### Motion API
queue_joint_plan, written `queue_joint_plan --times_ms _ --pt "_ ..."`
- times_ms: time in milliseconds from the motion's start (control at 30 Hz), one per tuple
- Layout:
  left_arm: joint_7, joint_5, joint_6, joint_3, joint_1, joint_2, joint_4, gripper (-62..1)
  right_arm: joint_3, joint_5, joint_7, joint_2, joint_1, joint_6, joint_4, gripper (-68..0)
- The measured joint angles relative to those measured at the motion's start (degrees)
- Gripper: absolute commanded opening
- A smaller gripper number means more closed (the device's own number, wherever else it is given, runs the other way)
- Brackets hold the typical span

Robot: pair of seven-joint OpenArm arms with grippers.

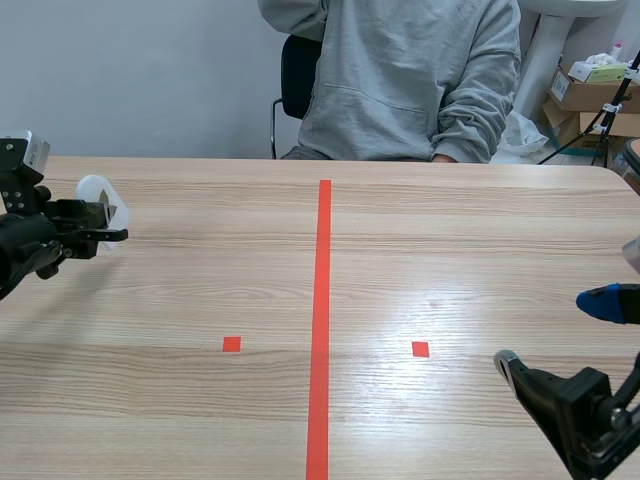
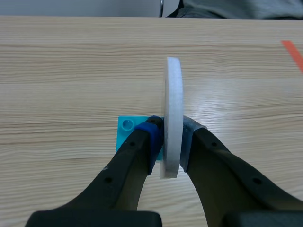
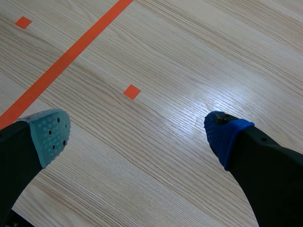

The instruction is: Do the leaf sorting experiment

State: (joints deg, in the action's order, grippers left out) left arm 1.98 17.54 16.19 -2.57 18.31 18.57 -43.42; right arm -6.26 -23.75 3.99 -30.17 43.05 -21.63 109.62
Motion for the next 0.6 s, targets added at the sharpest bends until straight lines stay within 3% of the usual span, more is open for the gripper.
queue_joint_plan --times_ms 300,400,600 --pt "-2.8 -6.3 -5.4 0.2 10.0 0.0 15.7 -56.9 0.0 0.0 0.0 0.0 0.0 0.0 0.0 -9.7" --pt "-3.6 -8.8 -6.1 0.2 11.1 0.0 19.1 -56.9 0.0 0.0 0.0 0.0 0.0 0.0 0.0 -9.7" --pt "-4.2 -10.1 -6.1 0.2 11.1 0.0 21.3 -56.9 0.0 0.0 0.0 0.0 0.0 0.0 0.0 -9.7"
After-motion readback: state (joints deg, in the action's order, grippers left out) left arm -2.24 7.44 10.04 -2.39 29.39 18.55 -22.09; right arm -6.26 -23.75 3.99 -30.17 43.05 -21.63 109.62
